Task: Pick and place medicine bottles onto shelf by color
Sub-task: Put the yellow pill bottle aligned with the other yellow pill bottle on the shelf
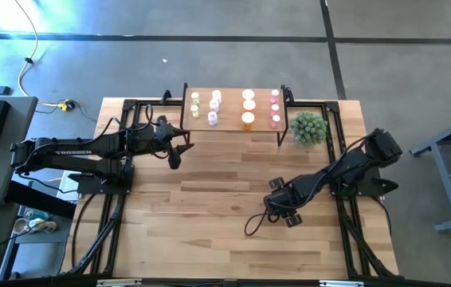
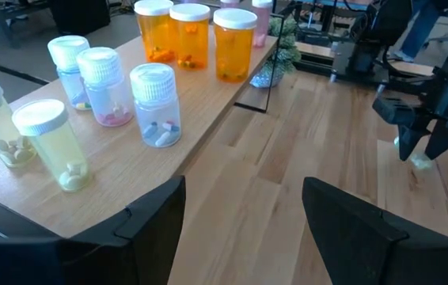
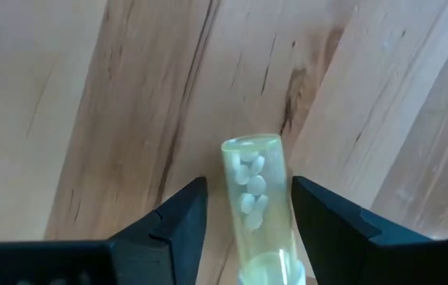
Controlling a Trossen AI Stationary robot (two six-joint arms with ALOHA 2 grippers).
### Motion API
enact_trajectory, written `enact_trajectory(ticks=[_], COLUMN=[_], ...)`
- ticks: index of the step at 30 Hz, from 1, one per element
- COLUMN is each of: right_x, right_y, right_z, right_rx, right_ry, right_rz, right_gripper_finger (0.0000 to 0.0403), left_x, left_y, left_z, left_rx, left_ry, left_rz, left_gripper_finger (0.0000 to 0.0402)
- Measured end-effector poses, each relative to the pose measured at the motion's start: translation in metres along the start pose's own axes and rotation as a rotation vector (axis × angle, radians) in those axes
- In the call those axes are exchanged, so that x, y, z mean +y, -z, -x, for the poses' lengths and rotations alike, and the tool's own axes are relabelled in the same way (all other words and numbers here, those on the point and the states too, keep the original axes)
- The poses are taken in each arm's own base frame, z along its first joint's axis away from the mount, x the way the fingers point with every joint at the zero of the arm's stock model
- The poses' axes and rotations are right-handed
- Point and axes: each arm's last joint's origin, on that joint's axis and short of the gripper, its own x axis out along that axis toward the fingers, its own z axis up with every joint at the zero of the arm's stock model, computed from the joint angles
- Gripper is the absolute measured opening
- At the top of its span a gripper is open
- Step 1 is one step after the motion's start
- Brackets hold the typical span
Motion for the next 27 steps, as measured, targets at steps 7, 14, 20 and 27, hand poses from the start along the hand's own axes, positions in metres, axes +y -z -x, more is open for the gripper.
enact_trajectory(ticks=[7, 14, 20, 27], right_x=[-0.0006, -0.0004, -0.0004, -0.0061], right_y=[-0.001, -0.0014, -0.0018, -0.009], right_z=[-0.0005, -0.0009, -0.0009, -0.0012], right_rx=[-0.006, -0.011, -0.017, -0.09], right_ry=[-0.001, -0.008, -0.008, 0.022], right_rz=[-0.002, -0.002, -0.01, -0.078], right_gripper_finger=[0.0158, 0.0125, 0.0117, 0.01], left_x=[0.0, 0.0, 0.0, 0.0], left_y=[0.0001, 0.0001, 0.0001, 0.0002], left_z=[0.0, 0.0, 0.0, 0.0], left_rx=[0.001, 0.001, 0.001, 0.002], left_ry=[0.0, 0.0, 0.0, 0.001], left_rz=[0.0, 0.0, 0.002, 0.0], left_gripper_finger=[0.0243, 0.0243, 0.0243, 0.0243])
